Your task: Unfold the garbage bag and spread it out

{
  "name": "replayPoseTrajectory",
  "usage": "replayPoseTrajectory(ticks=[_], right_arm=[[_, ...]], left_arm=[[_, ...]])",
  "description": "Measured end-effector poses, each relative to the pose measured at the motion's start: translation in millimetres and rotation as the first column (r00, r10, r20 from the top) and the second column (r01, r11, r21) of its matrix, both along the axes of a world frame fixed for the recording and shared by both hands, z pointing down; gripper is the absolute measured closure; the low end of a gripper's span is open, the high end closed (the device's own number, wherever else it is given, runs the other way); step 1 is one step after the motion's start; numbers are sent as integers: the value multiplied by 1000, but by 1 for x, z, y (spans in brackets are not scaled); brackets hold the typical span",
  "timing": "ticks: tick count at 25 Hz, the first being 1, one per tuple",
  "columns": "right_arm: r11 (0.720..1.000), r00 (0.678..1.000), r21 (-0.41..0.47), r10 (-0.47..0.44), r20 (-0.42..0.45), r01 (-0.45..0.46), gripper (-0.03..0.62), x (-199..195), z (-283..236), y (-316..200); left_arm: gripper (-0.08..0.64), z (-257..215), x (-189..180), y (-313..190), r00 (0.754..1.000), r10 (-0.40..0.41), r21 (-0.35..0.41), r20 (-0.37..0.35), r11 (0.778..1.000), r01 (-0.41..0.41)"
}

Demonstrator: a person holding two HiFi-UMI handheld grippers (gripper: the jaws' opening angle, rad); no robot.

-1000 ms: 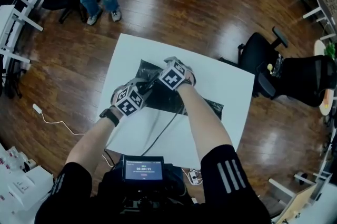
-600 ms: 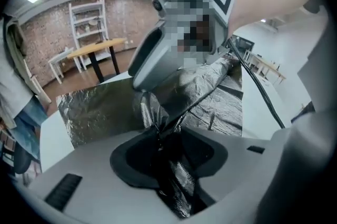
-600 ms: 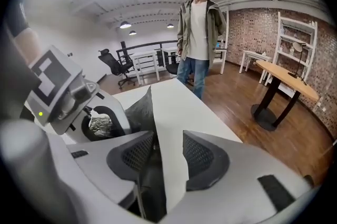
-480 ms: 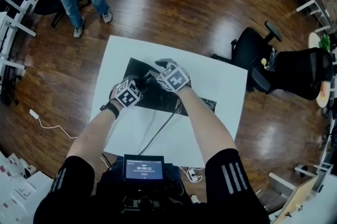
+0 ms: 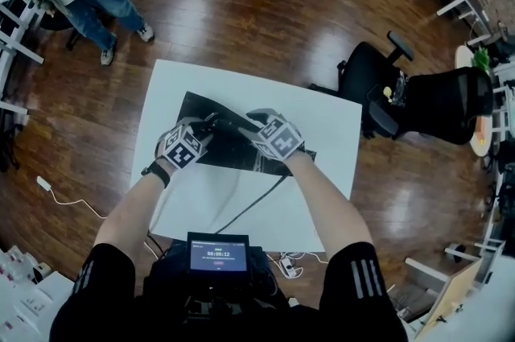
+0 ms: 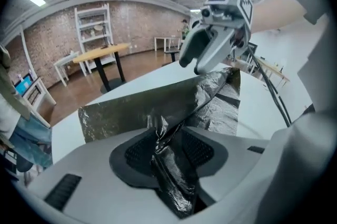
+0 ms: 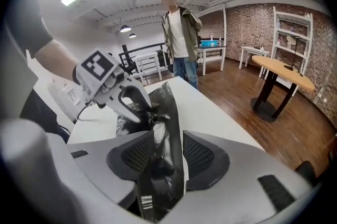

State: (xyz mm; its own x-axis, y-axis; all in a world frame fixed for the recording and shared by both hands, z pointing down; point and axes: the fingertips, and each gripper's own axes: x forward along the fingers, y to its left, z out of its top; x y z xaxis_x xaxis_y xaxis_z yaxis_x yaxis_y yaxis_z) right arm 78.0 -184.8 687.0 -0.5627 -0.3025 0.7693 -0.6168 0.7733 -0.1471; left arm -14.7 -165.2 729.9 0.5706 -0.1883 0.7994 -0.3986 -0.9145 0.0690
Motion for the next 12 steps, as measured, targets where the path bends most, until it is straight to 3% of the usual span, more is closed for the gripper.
replayPoseTrajectory(ticks=[3, 8, 12], right_arm=[[998, 998, -52, 28, -59, -31, 394, 20, 25, 19], [994, 990, -77, 65, -124, -75, 396, 45, 49, 27], [992, 983, -46, 107, -147, -115, 502, 51, 45, 18]], left_arm=[[394, -17, 7, 17, 999, 23, 23, -33, 1000, -22], [394, -12, 45, 68, 988, 149, 0, -49, 989, -149], [394, 12, 64, 93, 977, 213, -69, -17, 974, -214]])
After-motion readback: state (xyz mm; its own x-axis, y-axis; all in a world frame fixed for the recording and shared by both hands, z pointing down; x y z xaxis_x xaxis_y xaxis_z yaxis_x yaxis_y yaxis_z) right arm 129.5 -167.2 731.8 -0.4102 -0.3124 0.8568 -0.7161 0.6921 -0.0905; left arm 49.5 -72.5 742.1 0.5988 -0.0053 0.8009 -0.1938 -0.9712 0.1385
